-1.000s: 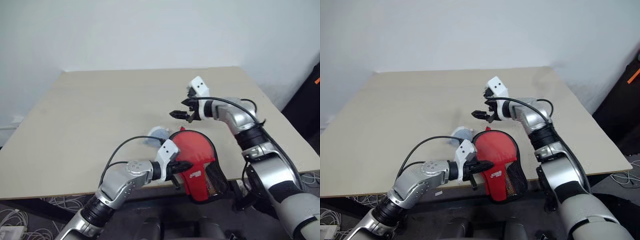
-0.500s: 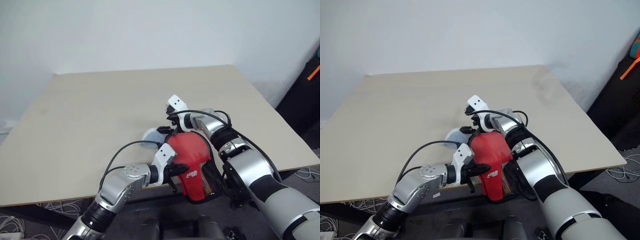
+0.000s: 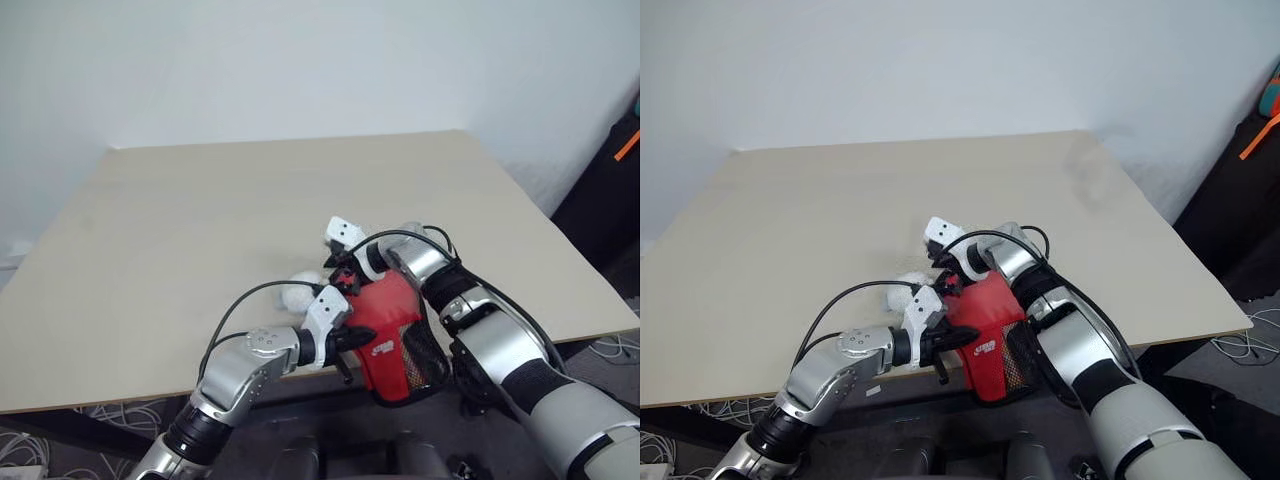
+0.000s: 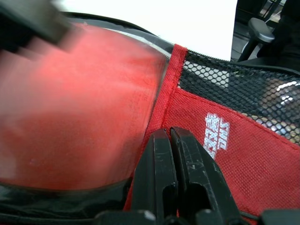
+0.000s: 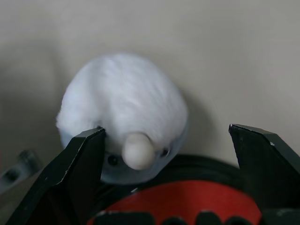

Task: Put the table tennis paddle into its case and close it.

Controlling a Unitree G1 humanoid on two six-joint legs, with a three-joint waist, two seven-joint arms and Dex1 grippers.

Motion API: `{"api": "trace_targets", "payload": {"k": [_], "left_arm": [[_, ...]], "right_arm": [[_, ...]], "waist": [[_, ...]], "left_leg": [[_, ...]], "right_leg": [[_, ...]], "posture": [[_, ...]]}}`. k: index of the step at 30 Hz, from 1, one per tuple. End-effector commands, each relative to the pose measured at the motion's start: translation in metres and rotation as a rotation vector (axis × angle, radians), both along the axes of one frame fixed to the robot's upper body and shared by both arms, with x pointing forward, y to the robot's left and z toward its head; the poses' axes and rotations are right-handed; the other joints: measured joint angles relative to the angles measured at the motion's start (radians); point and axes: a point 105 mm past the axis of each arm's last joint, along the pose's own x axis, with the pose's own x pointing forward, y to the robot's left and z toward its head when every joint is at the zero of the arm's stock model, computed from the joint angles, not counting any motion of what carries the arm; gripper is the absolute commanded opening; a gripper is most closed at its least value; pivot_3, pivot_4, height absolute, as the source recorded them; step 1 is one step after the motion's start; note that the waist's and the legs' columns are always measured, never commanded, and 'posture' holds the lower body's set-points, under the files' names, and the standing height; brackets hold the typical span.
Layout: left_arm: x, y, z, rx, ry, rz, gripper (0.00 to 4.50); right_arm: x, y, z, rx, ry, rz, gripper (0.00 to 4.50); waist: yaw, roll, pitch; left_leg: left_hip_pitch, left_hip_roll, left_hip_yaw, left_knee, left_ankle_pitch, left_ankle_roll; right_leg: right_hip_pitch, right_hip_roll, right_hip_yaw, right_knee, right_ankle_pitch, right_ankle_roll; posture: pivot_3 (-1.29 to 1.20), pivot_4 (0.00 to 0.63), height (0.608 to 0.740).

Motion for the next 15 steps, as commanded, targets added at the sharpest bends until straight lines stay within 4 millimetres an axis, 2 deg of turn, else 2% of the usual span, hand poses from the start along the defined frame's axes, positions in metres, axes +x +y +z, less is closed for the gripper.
{"api": "trace_targets", "payload": {"k": [1, 6, 9, 13, 15], "left_arm": [[0.008, 0.006, 0.006, 0.004, -0.031, 0.035, 0.02], [0.008, 0.007, 0.005, 0.006, -0.026, 0.042, 0.02], [0.008, 0.008, 0.004, 0.009, -0.022, 0.043, 0.00], [0.007, 0.007, 0.004, 0.008, -0.017, 0.041, 0.00], [0.007, 0.008, 0.003, 0.010, -0.015, 0.040, 0.00]], "right_arm": [[-0.004, -0.002, 0.002, -0.028, -0.021, 0.057, 4.50], [0.000, -0.003, 0.005, -0.021, -0.038, 0.040, 4.50], [0.002, -0.003, 0.006, -0.018, -0.045, 0.025, 3.96], [0.004, -0.004, 0.007, -0.016, -0.052, 0.014, 2.60], [0.007, -0.005, 0.010, -0.018, -0.058, -0.003, 2.60]], "waist": [[0.000, 0.000, 0.000], [0.000, 0.000, 0.000], [0.000, 0.000, 0.000], [0.000, 0.000, 0.000], [0.000, 0.000, 0.000]], "left_leg": [[0.000, 0.000, 0.000, 0.000, 0.000, 0.000], [0.000, 0.000, 0.000, 0.000, 0.000, 0.000], [0.000, 0.000, 0.000, 0.000, 0.000, -0.001], [0.000, 0.000, 0.000, 0.000, 0.000, -0.001], [0.000, 0.000, 0.000, 0.000, 0.000, -0.001]], "right_leg": [[0.000, 0.000, 0.000, 0.000, 0.000, 0.000], [0.000, 0.000, 0.000, 0.000, 0.001, -0.001], [0.000, 0.000, 0.000, 0.000, 0.001, -0.001], [0.000, 0.000, 0.000, 0.000, 0.001, -0.001], [0.000, 0.000, 0.000, 0.000, 0.001, -0.001]], "posture": [[0.00, 0.000, 0.698], [0.00, 0.000, 0.698], [0.00, 0.000, 0.698], [0.00, 0.000, 0.698], [0.00, 0.000, 0.698]]}}
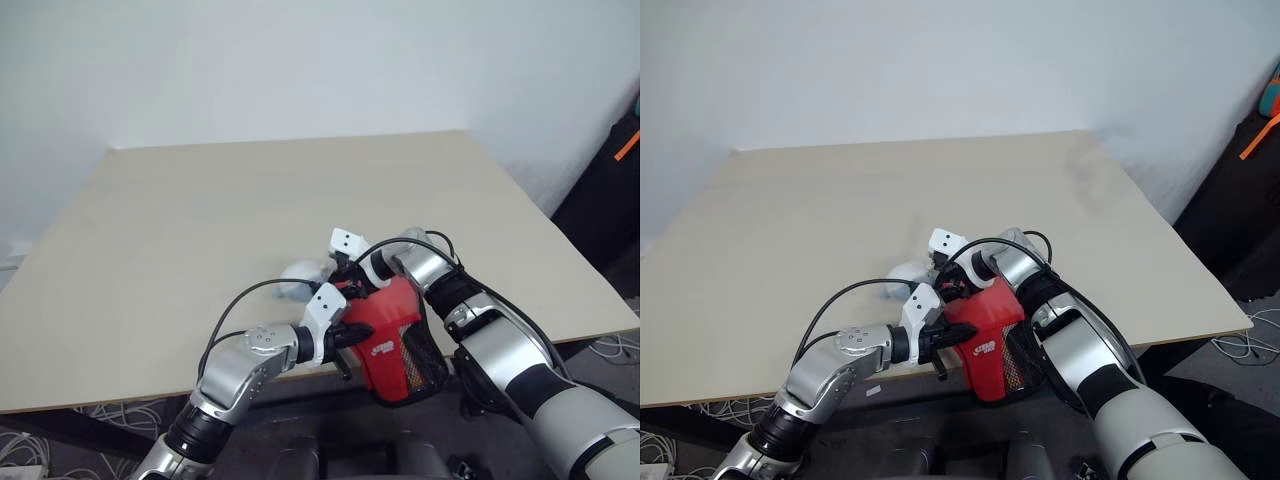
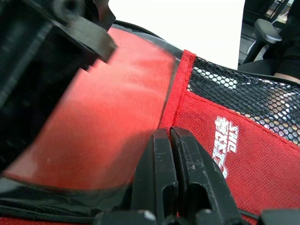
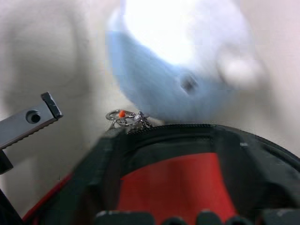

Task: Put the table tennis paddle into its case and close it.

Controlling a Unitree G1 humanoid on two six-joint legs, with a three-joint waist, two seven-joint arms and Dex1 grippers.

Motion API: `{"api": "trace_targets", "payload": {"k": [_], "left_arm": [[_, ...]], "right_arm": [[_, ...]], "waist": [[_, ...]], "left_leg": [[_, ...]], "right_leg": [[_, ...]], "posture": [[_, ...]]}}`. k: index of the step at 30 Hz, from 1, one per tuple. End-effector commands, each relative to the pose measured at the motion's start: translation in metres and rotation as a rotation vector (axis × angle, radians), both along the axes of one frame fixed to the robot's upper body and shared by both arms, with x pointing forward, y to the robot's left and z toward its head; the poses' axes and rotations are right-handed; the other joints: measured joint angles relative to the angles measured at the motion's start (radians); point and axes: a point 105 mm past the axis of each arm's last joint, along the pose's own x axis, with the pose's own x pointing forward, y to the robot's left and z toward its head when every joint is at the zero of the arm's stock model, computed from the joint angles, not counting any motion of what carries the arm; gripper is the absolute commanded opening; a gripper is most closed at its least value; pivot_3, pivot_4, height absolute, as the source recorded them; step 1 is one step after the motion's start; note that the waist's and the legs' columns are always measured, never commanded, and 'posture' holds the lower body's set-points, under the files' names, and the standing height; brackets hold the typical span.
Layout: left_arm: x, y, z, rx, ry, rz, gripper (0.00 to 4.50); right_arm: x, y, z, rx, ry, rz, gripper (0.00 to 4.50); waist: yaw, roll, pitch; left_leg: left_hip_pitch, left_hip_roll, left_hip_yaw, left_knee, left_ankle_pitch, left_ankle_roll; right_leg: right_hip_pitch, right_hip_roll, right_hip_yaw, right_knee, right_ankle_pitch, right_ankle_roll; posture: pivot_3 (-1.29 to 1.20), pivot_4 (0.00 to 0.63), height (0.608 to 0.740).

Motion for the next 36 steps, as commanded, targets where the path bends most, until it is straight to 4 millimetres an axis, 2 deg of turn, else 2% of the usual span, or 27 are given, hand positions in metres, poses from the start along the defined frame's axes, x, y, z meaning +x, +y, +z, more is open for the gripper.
{"api": "trace_targets", "payload": {"k": [1, 11, 18, 27, 36], "left_arm": [[0.004, 0.005, 0.002, 0.006, -0.010, 0.021, 0.00], [0.006, 0.004, 0.002, 0.006, -0.011, 0.011, 0.00], [0.006, 0.004, 0.002, 0.007, -0.010, 0.007, 0.00], [0.003, 0.006, -0.001, 0.013, 0.001, 0.012, 0.00], [0.005, 0.007, 0.000, 0.016, -0.002, 0.020, 0.00]], "right_arm": [[0.010, 0.003, 0.021, 0.026, -0.060, -0.010, 2.60], [0.033, -0.014, 0.057, -0.009, -0.191, -0.018, 2.60], [0.042, 0.008, 0.077, 0.058, -0.233, -0.074, 2.60], [0.036, 0.032, 0.066, 0.087, -0.180, -0.107, 2.60], [0.020, 0.037, 0.025, 0.013, -0.107, -0.086, 2.60]], "waist": [[0.000, 0.000, 0.000], [0.000, 0.000, 0.000], [-0.001, 0.000, 0.000], [0.000, 0.001, 0.000], [-0.002, 0.001, 0.000]], "left_leg": [[0.000, 0.000, 0.000, 0.000, 0.000, 0.000], [0.000, 0.000, 0.000, 0.000, 0.000, 0.000], [0.000, 0.000, 0.000, 0.000, 0.000, 0.000], [0.000, 0.000, -0.001, 0.000, 0.000, 0.000], [0.000, 0.000, -0.001, 0.000, 0.000, 0.000]], "right_leg": [[0.000, 0.000, 0.000, 0.000, 0.000, -0.001], [0.000, 0.000, 0.000, 0.000, 0.000, -0.001], [0.000, 0.000, 0.000, 0.000, 0.001, -0.001], [0.000, 0.000, 0.000, 0.000, 0.001, -0.001], [0.000, 0.000, 0.000, 0.001, 0.001, -0.001]], "posture": [[0.00, 0.000, 0.698], [0.00, 0.000, 0.698], [0.00, 0.000, 0.698], [0.00, 0.000, 0.698], [0.00, 0.000, 0.698]]}}
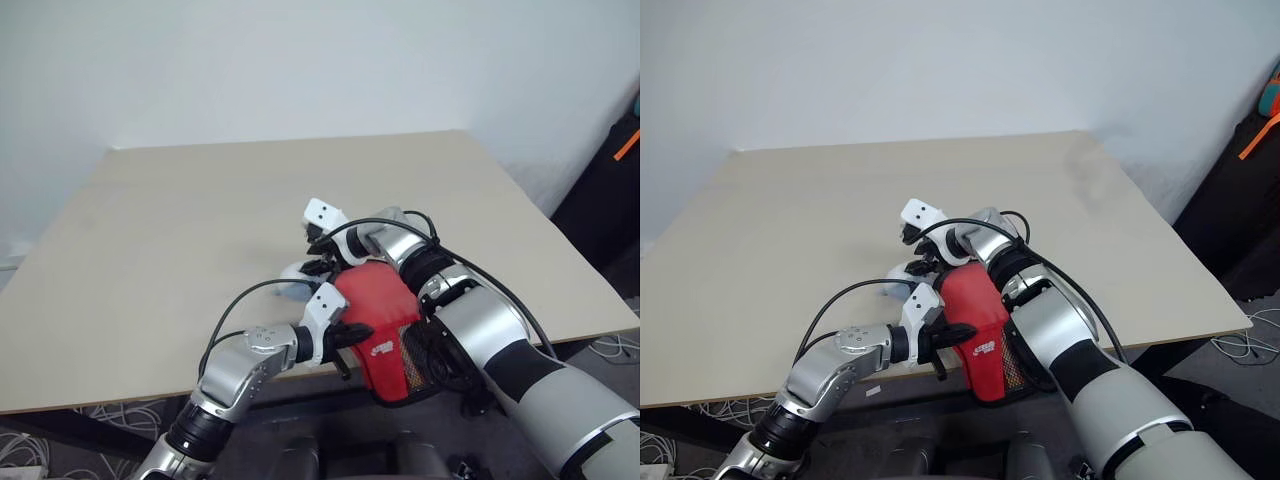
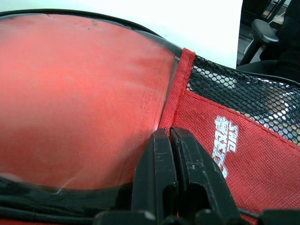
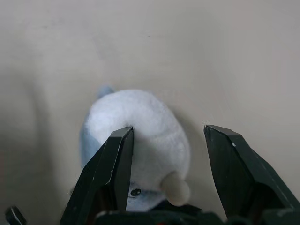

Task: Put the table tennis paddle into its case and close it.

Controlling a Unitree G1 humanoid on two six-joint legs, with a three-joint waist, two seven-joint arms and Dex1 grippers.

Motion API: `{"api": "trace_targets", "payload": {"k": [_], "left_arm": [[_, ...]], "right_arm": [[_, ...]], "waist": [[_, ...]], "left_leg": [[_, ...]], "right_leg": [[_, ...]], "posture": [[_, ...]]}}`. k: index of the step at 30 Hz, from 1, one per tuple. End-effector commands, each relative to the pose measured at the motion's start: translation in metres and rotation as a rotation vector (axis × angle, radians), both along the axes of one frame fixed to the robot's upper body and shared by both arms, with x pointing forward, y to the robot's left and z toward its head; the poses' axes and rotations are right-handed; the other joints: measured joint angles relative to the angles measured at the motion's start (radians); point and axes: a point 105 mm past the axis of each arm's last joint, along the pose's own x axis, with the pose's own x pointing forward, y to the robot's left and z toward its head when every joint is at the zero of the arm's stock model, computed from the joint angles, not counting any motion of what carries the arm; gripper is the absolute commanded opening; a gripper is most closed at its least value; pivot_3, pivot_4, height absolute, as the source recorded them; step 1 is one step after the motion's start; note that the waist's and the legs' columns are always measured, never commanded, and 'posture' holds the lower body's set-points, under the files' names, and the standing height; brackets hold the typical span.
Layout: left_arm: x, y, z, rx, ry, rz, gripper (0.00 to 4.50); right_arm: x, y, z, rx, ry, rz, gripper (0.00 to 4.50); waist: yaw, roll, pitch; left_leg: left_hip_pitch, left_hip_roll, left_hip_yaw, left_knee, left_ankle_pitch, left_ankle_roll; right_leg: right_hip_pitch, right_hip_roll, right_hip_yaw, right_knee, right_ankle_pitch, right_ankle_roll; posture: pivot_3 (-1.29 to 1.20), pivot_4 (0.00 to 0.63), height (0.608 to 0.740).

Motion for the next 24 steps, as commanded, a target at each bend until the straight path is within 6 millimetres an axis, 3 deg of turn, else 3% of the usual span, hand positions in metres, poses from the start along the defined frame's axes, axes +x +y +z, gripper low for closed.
{"api": "trace_targets", "payload": {"k": [1, 5, 12, 15, 21, 24], "left_arm": [[0.004, 0.006, 0.002, 0.020, -0.018, 0.027, 0.00], [0.005, 0.007, 0.002, 0.023, -0.017, 0.029, 0.00], [0.005, 0.007, 0.001, 0.023, -0.016, 0.027, 0.00], [0.005, 0.006, 0.001, 0.023, -0.016, 0.027, 0.00], [0.007, 0.007, 0.000, 0.033, -0.020, 0.028, 0.00], [0.009, 0.007, 0.000, 0.036, -0.021, 0.029, 0.00]], "right_arm": [[-0.002, -0.003, -0.006, -0.038, -0.001, 0.016, 2.60], [-0.010, -0.008, -0.018, -0.086, 0.017, 0.079, 2.60], [-0.007, -0.015, -0.019, -0.090, 0.017, 0.063, 2.60], [-0.008, -0.015, -0.019, -0.084, 0.020, 0.068, 2.01], [-0.013, -0.013, -0.020, -0.067, 0.043, 0.096, 0.06], [-0.018, -0.012, -0.019, -0.052, 0.062, 0.130, 0.02]], "waist": [[0.000, 0.000, 0.000], [-0.001, 0.002, -0.002], [0.000, 0.003, -0.002], [0.000, 0.003, -0.002], [0.000, 0.003, -0.002], [0.000, 0.003, -0.002]], "left_leg": [[0.000, 0.000, 0.000, 0.000, 0.000, 0.000], [0.001, 0.000, 0.000, 0.000, 0.000, 0.000], [0.001, 0.000, 0.000, 0.000, 0.000, 0.000], [0.001, 0.000, 0.000, 0.000, 0.000, 0.000], [0.001, 0.000, 0.000, 0.000, 0.000, 0.000], [0.002, 0.000, 0.000, 0.000, 0.000, 0.000]], "right_leg": [[0.000, 0.000, 0.000, 0.000, 0.000, 0.000], [0.000, 0.000, 0.000, 0.000, 0.000, 0.000], [0.001, 0.000, 0.000, 0.001, 0.000, 0.000], [0.001, 0.000, 0.000, 0.001, 0.000, 0.000], [0.001, 0.000, 0.000, 0.001, 0.000, 0.000], [0.001, 0.000, 0.000, 0.001, 0.000, 0.000]], "posture": [[0.00, 0.000, 0.698], [0.00, 0.000, 0.698], [0.00, 0.000, 0.698], [0.00, 0.000, 0.698], [0.00, 0.000, 0.698], [0.00, 0.000, 0.698]]}}
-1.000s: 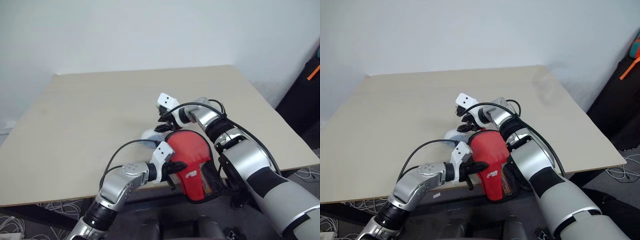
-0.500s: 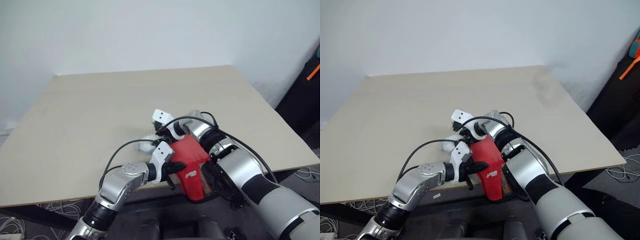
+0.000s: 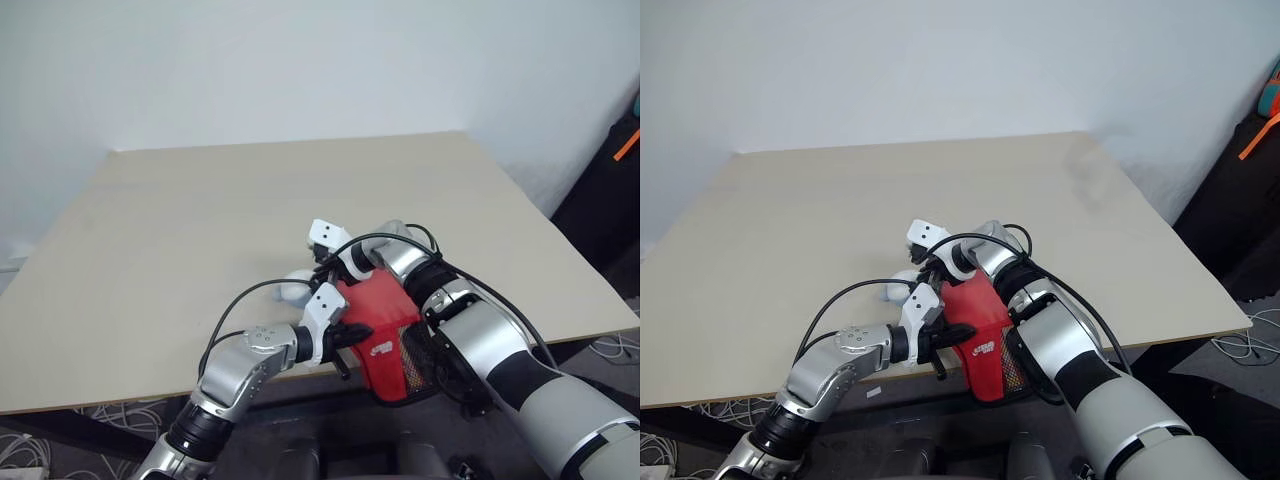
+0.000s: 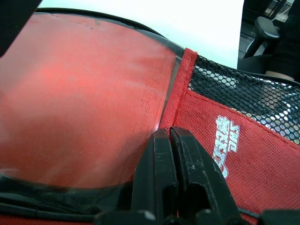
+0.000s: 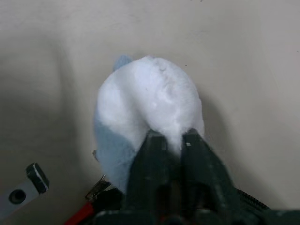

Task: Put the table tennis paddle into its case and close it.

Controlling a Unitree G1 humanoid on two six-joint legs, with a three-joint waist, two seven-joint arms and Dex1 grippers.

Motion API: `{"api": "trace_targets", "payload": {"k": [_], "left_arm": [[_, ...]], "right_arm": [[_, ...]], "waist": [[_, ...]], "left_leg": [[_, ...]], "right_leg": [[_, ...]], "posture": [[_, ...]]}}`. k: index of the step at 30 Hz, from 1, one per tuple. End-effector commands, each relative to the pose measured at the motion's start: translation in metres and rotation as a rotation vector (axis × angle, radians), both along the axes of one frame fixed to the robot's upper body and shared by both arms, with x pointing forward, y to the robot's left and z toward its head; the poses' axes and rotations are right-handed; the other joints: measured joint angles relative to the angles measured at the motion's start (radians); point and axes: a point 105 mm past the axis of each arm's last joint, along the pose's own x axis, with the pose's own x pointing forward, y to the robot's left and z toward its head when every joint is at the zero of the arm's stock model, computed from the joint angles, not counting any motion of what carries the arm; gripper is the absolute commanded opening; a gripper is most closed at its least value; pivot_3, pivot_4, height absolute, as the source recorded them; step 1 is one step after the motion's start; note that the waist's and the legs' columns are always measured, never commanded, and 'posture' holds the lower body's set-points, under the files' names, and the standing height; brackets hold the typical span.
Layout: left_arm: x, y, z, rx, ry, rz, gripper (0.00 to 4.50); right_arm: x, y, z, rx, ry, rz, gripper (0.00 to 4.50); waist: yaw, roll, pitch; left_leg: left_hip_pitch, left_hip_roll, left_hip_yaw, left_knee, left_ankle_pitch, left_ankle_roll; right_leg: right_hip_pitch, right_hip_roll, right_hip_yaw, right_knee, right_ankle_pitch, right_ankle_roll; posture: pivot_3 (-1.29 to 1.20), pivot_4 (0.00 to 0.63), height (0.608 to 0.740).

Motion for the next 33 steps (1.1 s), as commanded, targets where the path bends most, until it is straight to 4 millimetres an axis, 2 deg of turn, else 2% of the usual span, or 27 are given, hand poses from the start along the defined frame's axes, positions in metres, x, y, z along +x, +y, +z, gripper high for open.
{"api": "trace_targets", "payload": {"k": [1, 7, 12, 25, 33], "left_arm": [[0.008, 0.006, 0.001, 0.029, -0.022, 0.030, 0.00], [0.013, 0.005, 0.002, 0.033, -0.036, 0.029, 0.00], [0.020, 0.005, 0.001, 0.049, -0.056, 0.039, 0.00], [0.033, 0.005, -0.005, 0.083, -0.090, 0.072, 0.00], [0.031, 0.000, -0.008, 0.083, -0.087, 0.054, 0.00]], "right_arm": [[-0.006, -0.001, 0.000, 0.001, 0.025, 0.036, 0.02], [-0.003, 0.012, 0.024, 0.173, 0.070, -0.026, 0.02], [0.014, 0.016, 0.039, 0.285, 0.077, -0.185, 0.02], [0.048, -0.002, 0.039, 0.294, 0.024, -0.515, 0.02], [0.068, -0.026, 0.036, 0.283, -0.030, -0.722, 0.02]], "waist": [[0.000, 0.000, 0.000], [0.000, 0.000, 0.000], [0.001, 0.000, 0.000], [0.000, 0.000, 0.000], [0.001, 0.000, 0.000]], "left_leg": [[0.000, 0.000, 0.000, 0.000, 0.000, 0.000], [0.000, 0.000, 0.000, 0.000, 0.000, 0.000], [0.000, 0.000, -0.001, 0.000, 0.001, -0.001], [-0.001, 0.000, -0.001, 0.000, 0.001, -0.001], [0.000, 0.000, -0.001, 0.000, 0.001, -0.001]], "right_leg": [[0.000, 0.000, 0.000, 0.000, 0.000, 0.000], [0.000, 0.000, 0.000, 0.000, 0.000, 0.000], [0.000, 0.000, 0.000, 0.000, 0.000, 0.000], [0.000, 0.000, 0.000, 0.000, 0.000, 0.000], [0.000, 0.000, 0.000, 0.001, 0.000, -0.001]], "posture": [[0.00, 0.000, 0.698], [0.00, 0.000, 0.698], [0.00, 0.000, 0.698], [0.00, 0.000, 0.698], [0.00, 0.000, 0.698]]}}
